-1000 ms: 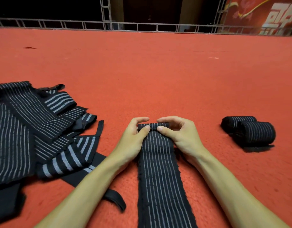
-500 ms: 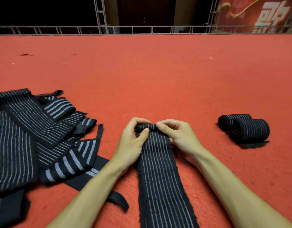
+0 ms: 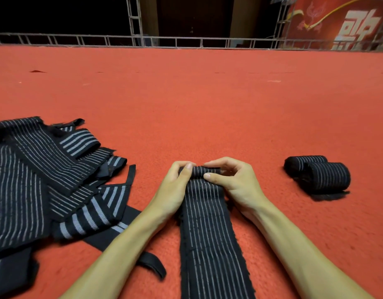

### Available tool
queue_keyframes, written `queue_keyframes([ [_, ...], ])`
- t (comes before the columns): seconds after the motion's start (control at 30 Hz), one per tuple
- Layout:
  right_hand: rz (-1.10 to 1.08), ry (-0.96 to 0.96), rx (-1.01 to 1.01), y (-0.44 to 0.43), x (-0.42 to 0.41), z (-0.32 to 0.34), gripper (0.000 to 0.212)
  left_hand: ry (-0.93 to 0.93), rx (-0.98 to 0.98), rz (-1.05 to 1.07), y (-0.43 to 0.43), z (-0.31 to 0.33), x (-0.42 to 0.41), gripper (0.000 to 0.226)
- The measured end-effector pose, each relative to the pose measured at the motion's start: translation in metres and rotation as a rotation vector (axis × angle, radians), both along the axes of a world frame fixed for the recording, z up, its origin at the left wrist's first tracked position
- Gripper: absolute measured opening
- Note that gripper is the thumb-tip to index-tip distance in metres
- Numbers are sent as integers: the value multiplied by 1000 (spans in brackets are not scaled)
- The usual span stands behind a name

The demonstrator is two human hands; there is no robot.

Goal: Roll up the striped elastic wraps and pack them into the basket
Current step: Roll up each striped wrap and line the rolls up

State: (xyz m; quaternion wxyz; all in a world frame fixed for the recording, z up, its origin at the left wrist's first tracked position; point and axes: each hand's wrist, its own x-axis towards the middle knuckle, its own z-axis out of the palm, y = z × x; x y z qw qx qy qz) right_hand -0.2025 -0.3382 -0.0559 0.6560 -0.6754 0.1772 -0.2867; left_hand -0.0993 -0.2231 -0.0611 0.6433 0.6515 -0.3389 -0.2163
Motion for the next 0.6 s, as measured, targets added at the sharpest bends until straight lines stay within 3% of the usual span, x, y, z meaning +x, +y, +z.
queue_keyframes([
  [0.2,71,-32,46,-4,1,-4,21,-58,-46,-50,5,-4,1,13],
  [0.33,69,47,-47,-2,4,-5,21,-94,-100,-67,7,-2,0,15],
  [0.47,82,90,-30,2,5,-5,35,-78,-110,-75,7,-2,0,17],
  [0.6,89,34,-21,-1,5,-6,19,-62,-86,-85,8,-3,-1,23],
])
